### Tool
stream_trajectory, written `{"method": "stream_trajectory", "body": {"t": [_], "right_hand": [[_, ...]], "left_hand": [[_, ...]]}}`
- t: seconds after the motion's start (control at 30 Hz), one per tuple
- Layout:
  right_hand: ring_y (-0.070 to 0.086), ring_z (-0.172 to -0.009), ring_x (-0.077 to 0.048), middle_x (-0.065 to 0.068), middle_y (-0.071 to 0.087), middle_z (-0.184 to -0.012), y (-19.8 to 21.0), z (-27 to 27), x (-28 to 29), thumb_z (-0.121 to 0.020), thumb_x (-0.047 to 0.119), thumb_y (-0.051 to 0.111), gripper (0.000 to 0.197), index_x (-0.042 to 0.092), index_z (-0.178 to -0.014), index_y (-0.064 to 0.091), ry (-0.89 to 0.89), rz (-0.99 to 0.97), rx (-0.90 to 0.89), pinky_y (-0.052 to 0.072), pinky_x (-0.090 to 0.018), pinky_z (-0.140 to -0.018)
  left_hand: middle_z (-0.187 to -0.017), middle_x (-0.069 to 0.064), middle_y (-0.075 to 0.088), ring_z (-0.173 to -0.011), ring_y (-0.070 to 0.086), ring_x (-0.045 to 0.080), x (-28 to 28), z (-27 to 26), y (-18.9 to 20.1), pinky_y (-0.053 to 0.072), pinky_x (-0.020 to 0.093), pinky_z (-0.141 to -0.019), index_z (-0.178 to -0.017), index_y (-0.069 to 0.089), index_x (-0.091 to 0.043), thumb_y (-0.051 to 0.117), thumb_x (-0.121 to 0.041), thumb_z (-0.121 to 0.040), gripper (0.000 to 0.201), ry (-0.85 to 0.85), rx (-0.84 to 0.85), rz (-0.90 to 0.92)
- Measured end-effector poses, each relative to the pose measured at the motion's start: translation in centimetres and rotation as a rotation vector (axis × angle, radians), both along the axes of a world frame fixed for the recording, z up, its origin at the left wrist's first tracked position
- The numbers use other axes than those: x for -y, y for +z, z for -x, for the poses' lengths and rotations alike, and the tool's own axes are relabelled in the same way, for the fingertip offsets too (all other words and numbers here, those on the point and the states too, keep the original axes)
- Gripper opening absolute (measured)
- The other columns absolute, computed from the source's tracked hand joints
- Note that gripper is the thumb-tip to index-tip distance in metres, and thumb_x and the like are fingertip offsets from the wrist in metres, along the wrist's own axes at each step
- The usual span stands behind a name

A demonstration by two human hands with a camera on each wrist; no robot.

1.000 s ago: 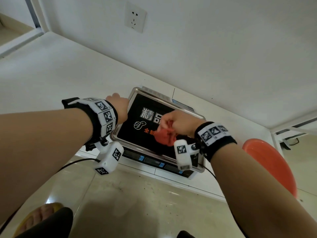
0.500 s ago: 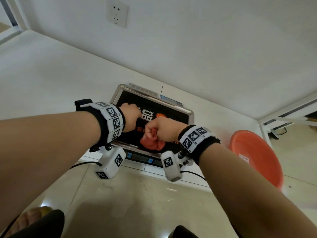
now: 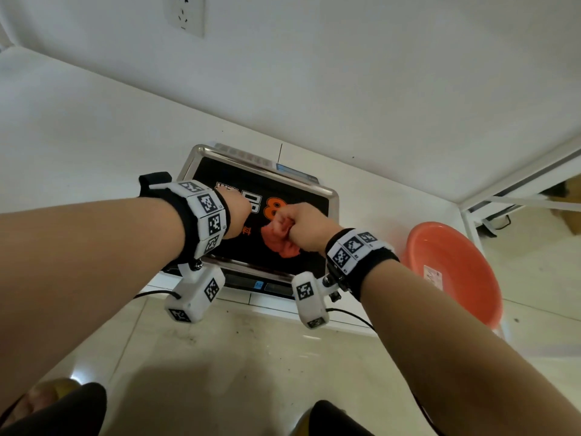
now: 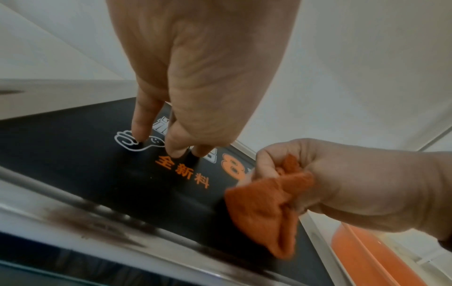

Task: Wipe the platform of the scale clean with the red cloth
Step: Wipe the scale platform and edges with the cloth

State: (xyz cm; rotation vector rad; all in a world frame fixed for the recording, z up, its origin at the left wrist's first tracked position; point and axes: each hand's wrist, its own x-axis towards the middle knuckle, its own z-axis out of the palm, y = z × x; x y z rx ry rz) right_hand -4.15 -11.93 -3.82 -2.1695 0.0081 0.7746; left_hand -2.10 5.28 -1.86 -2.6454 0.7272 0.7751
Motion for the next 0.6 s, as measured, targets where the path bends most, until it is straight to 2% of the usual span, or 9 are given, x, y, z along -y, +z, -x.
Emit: {"method": "stream_trajectory", "body": {"t": [0.07,0.1,0.17,0.23,0.3,0.33,0.4,0.5,0.6], "right_hand": [[0.065,-0.063,-0.021,-0.011,0.064,-0.072,0.8,0.5,-0.1,-0.075,-0.024,0.036,0.046,0.016,-0.065,0.057,0.137,0.060,-0.004,0.054,-0.034,-0.053],[0.067,-0.066,-0.024,-0.018,0.066,-0.077,1.2,0.2,0.3,-0.075,-0.024,0.037,0.045,0.015,-0.065,0.057,0.130,0.075,0.026,0.055,-0.037,-0.056],[0.070,-0.070,-0.032,-0.030,0.066,-0.085,2.1,-0.8,1.4,-0.075,-0.026,0.033,0.044,0.010,-0.069,0.057,-0.012,0.033,0.105,0.054,-0.036,-0.053],[0.070,-0.068,-0.033,-0.022,0.068,-0.082,2.9,-2.0,2.6,-0.074,-0.027,0.032,0.044,0.009,-0.071,0.057,-0.194,0.027,0.194,0.051,-0.031,-0.049],[0.069,-0.065,-0.021,-0.012,0.070,-0.082,2.6,-2.9,3.5,-0.075,-0.026,0.038,0.041,0.009,-0.075,0.060,-0.261,0.101,0.247,0.054,-0.029,-0.051],[0.068,-0.068,-0.016,-0.009,0.072,-0.085,2.2,-3.0,3.8,-0.076,-0.024,0.045,0.036,0.008,-0.078,0.061,-0.235,0.187,0.269,0.057,-0.028,-0.058],[0.067,-0.081,-0.017,-0.006,0.072,-0.089,1.2,-2.8,4.0,-0.076,-0.016,0.056,0.026,0.010,-0.075,0.059,-0.116,0.388,0.349,0.057,-0.028,-0.069],[0.059,-0.080,-0.024,-0.001,0.063,-0.083,1.1,-1.9,4.3,-0.081,-0.006,0.056,0.030,0.017,-0.065,0.043,0.142,0.677,0.354,0.042,-0.026,-0.065],[0.065,-0.079,-0.032,-0.011,0.070,-0.086,1.9,-0.8,4.6,-0.086,0.002,0.056,0.022,0.017,-0.071,0.051,0.271,0.781,0.195,0.050,-0.034,-0.067]], "left_hand": [[-0.125,0.007,0.057,-0.111,0.059,0.024,0.2,0.2,0.2,0.049,0.035,-0.098,-0.123,0.058,-0.011,0.051,-0.019,-0.090,0.034,-0.014,0.012,-0.014],[-0.126,0.007,0.055,-0.112,0.058,0.024,0.2,0.3,0.2,0.048,0.036,-0.099,-0.124,0.057,-0.011,0.051,-0.018,-0.091,0.035,-0.021,0.008,-0.023],[-0.132,0.007,0.049,-0.117,0.053,0.026,0.0,0.3,0.1,0.046,0.035,-0.101,-0.128,0.053,-0.011,0.050,-0.018,-0.092,0.037,-0.021,0.000,-0.031],[-0.134,0.008,0.046,-0.120,0.051,0.028,-0.1,0.4,0.1,0.045,0.033,-0.097,-0.130,0.051,-0.011,0.050,-0.017,-0.093,0.038,-0.021,0.005,-0.031],[-0.135,0.009,0.044,-0.121,0.049,0.029,0.1,0.4,0.2,0.045,0.033,-0.096,-0.131,0.050,-0.010,0.049,-0.016,-0.093,0.038,-0.026,0.001,-0.041],[-0.136,0.009,0.043,-0.122,0.048,0.029,0.2,0.5,0.1,0.045,0.033,-0.096,-0.131,0.049,-0.010,0.049,-0.016,-0.093,0.039,-0.022,-0.003,-0.049],[-0.137,0.009,0.042,-0.124,0.046,0.029,0.3,0.5,-0.1,0.044,0.033,-0.097,-0.132,0.049,-0.010,0.050,-0.017,-0.093,0.040,-0.006,-0.002,-0.050],[-0.141,0.009,0.039,-0.126,0.045,0.030,0.1,0.6,-0.3,0.045,0.035,-0.099,-0.132,0.049,-0.011,0.051,-0.015,-0.091,0.042,0.020,-0.004,-0.027],[-0.147,0.008,0.034,-0.129,0.043,0.031,-0.2,0.6,-0.3,0.046,0.036,-0.098,-0.137,0.045,-0.013,0.051,-0.016,-0.090,0.048,0.029,-0.004,-0.027]]}}
